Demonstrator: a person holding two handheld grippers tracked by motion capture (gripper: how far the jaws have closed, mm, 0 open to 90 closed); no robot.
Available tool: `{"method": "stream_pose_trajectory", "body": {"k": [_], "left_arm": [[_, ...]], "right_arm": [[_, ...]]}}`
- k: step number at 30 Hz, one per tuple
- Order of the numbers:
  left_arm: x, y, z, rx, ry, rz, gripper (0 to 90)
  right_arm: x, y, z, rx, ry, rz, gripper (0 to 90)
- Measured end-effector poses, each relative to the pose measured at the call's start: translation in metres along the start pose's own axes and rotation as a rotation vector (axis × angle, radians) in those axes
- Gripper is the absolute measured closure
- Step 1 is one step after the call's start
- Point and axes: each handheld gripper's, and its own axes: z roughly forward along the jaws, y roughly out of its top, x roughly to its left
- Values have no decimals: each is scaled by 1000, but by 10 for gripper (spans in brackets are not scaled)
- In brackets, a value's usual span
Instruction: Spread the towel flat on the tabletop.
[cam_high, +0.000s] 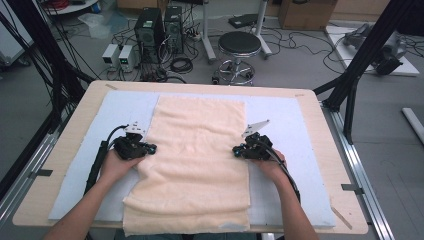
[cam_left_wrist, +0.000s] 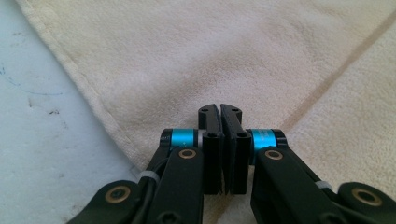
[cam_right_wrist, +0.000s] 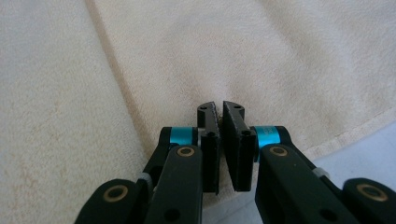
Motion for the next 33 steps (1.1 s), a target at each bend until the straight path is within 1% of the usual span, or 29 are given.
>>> {"method": "stream_pose_trajectory", "body": {"k": [1,2,4,5,8,9,10,11,12,13,14,15,16,17,18,19,20,21,22,24,25,26,27,29,30,31,32,33], "left_arm": [[1,2,1,6,9,8,870],[2,5,3,12,12,7,870],[3,9,7,9,29,0,870],[4,11,10,-6,36,-11,870],[11,12,15,-48,47,-55,872],[13,13,17,-51,44,-77,873],[15,15,17,-49,63,-79,873],[15,16,19,-57,82,-76,873],[16,17,19,-53,81,-72,870],[15,18,20,-52,81,-78,857],[15,19,18,-50,88,-63,828],[13,19,15,-47,85,-42,796],[12,19,11,-45,86,-20,782],[10,19,7,-37,81,-9,766],[9,19,1,-43,67,-1,757],[7,19,-6,-61,50,-2,748],[5,18,-12,-81,45,3,742],[2,16,-18,-101,40,7,734],[0,15,-24,-106,27,16,724],[-7,9,-35,-130,15,32,703],[-10,6,-40,-137,-8,30,691],[-14,4,-44,-131,-26,47,687],[-19,1,-48,-128,-35,62,677],[-31,-7,-53,-138,-69,98,664],[-38,-11,-55,-125,-80,119,663],[-44,-16,-56,-123,-86,135,655],[-50,-21,-57,-124,-103,149,652],[-55,-26,-58,-126,-122,155,652]], "right_arm": [[-1,0,0,0,-10,3,860],[-2,0,-1,-1,-20,8,860],[-7,0,-1,2,-42,15,862],[-9,1,-1,5,-59,17,862],[-17,4,1,6,-79,29,862],[-20,6,2,8,-89,34,862],[-23,8,3,14,-87,47,862],[-25,8,4,5,-98,46,861],[-26,9,5,3,-103,44,855],[-27,9,5,0,-98,50,837],[-26,8,4,-3,-98,53,802],[-25,8,2,-6,-102,47,779],[-24,8,-1,-12,-96,43,763],[-22,8,-6,-27,-91,40,746],[-20,8,-12,-39,-93,36,737],[-17,8,-19,-58,-96,37,730],[-14,7,-25,-75,-87,34,711],[-10,7,-30,-77,-75,34,689],[-5,7,-35,-75,-74,23,670],[6,9,-43,-76,-49,8,632],[13,9,-46,-80,-45,-6,614],[20,10,-49,-91,-38,-25,611],[28,9,-51,-107,-27,-47,604],[42,6,-53,-87,-2,-85,583],[48,4,-54,-84,20,-96,581],[54,2,-54,-84,31,-110,571],[61,-1,-56,-93,32,-124,565],[67,-4,-58,-106,46,-128,560]]}}
